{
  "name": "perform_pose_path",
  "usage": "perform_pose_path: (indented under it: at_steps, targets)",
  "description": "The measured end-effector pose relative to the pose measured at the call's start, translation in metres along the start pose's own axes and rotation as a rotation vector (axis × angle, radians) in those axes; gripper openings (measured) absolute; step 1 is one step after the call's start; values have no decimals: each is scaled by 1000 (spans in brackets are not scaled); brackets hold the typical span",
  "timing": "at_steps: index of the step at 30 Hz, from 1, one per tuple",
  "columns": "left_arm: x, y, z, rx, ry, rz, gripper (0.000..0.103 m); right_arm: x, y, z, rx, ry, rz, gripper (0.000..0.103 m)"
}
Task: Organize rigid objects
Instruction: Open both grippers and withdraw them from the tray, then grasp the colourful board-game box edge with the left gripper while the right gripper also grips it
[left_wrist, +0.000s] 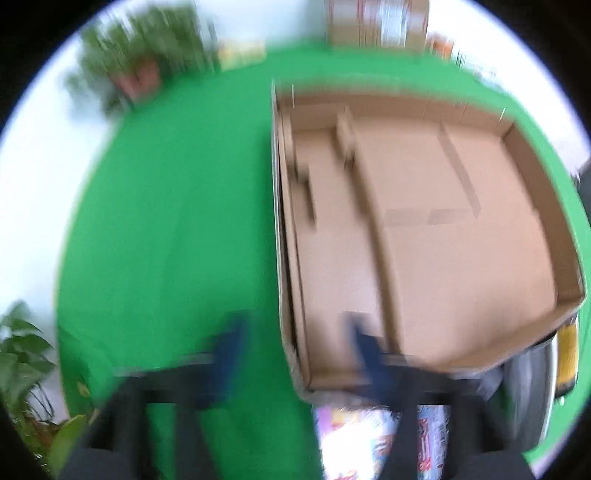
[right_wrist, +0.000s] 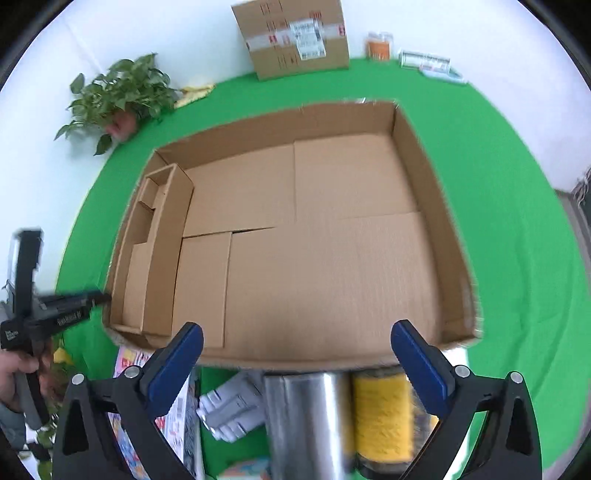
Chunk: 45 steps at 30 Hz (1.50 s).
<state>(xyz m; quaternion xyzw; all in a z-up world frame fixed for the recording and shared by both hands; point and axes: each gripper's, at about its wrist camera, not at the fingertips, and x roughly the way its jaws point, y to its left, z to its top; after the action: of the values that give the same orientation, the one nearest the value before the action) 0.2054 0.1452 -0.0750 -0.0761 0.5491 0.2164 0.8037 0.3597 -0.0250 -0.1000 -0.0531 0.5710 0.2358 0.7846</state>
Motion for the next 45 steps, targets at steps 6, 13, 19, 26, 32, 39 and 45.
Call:
perform_pose_path:
  at_steps: [6,13,19,26,32,39,45]
  targets:
    - [-71,-55,-5,76,-198,-38,88,-45,-39,-38,15,-9,-10,102]
    - [-105,-111,-25,96,-165,-273,8,-139,-121,-126,16,-54,-59,46]
    - [-139,-145,-57,53,-263,-272,100,-183,-165,-161,85,-130,-68,103]
    - [-146,-114,-91,-58,-202,-220,99,-190,-175,-189,105,-89,-52,103]
    - [-129,-72,-105,-109,-105,-232,23,-180,-139,-185,28,-66,-57,95]
    - [-127,-25,-90,-228,-219,-312,96,-164,-92,-178,-7,-47,-38,103]
    - [-109,16,-97,-255,-101,-370,96,-135,-55,-186,-27,19,45,102]
